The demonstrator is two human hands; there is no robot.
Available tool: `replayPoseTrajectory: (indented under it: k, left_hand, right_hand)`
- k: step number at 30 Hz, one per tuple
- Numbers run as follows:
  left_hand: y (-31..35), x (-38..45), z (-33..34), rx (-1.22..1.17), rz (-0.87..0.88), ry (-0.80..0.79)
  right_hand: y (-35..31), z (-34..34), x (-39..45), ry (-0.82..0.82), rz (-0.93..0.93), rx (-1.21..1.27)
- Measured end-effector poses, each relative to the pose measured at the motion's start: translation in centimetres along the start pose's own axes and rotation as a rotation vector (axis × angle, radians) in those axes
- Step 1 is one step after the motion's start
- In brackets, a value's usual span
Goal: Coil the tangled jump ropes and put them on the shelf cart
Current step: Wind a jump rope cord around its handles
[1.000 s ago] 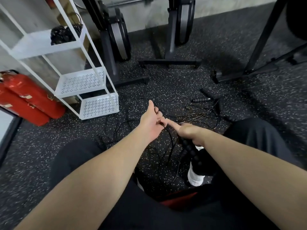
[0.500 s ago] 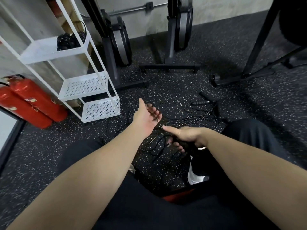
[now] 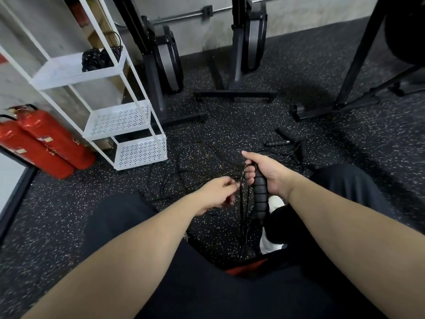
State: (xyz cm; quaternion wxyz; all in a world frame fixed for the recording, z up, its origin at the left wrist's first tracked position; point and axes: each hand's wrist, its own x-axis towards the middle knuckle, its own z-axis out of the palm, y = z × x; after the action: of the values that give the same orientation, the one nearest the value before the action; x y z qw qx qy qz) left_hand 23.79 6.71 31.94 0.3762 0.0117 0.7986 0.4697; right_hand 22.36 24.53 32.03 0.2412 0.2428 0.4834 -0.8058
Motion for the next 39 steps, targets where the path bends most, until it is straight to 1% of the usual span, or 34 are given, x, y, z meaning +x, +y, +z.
replayPoseTrajectory:
  k: [1, 4, 6, 8, 10, 11, 14, 15, 18, 21, 23, 25, 27, 31, 33, 35, 37, 39]
  left_hand:
    - [0.2, -0.1, 0.2, 0.011, 0.018, 0.009]
    - [1.5, -0.4, 0.5, -0.139, -0.005, 0.014]
    - [2.2, -0.9, 0.6, -0.187, -0.029, -0.043]
    - [2.8, -1.3, 0.6, -0.247, -0.017, -0.104]
    - [3.4, -1.2, 0.2, -0.25, -0.001, -0.087]
    - [3.7, -1.1, -0.2, -0.17, 0.018, -0.031]
    - [4.1, -0.6, -2.0, 0.213, 0.096, 0.227]
    - [4.2, -0.5, -2.6, 0.29, 0.125, 0.287]
    - [5.0, -0.8, -4.2, 0.472, 0.202, 0.36]
    - [6.4, -1.3, -5.4, 0.57, 0.277, 0.439]
    - [7.4, -1.7, -6.0, 0.536, 0.318, 0.47]
    - [8.0, -2.1, -6.4, 0.446, 0.352, 0.468]
    - [8.3, -2.5, -6.5, 0.353, 0.397, 0.438]
    - [8.9, -2.9, -6.0, 0.138, 0.447, 0.339]
    - [9.0, -3.0, -5.9, 0.129, 0.445, 0.332]
    - [8.9, -3.2, -5.7, 0.134, 0.453, 0.337]
    - [8.8, -3.5, -5.7, 0.101, 0.471, 0.307]
    - [8.8, -4.1, -5.7, 0.078, 0.501, 0.246]
  right_hand:
    - [0.0, 0.0, 0.0, 0.008, -0.002, -0.004]
    - [0.1, -0.1, 0.3, 0.033, -0.013, 0.026]
    - [0.2, -0.2, 0.4, 0.056, -0.01, 0.051]
    - [0.2, -0.3, 0.6, 0.086, 0.002, 0.033]
    - [0.2, -0.7, 0.6, 0.132, 0.012, -0.015]
    - [0.2, -1.0, 0.6, 0.157, 0.017, -0.041]
    - [0.3, -1.8, 0.7, 0.213, 0.039, -0.176]
    - [0.3, -2.0, 0.7, 0.228, 0.051, -0.244]
    - [0.8, -2.3, 1.2, 0.277, 0.06, -0.472]
    - [1.6, -2.4, 1.7, 0.259, 0.125, -0.686]
    - [1.9, -2.6, 2.0, 0.284, 0.134, -0.889]
    - [1.8, -2.3, 1.7, 0.308, 0.104, -1.067]
    - [1.7, -2.4, 1.6, 0.262, 0.102, -1.12]
    - [1.8, -2.2, 1.3, 0.166, 0.201, -1.286]
    - [1.4, -1.8, 0.7, 0.193, 0.208, -1.282]
    - [1.4, -1.9, 0.8, 0.243, 0.192, -1.184]
    - [1.8, -2.5, 1.7, 0.287, 0.115, -1.007]
    - [2.3, -3.0, 2.7, 0.324, 0.041, -0.845]
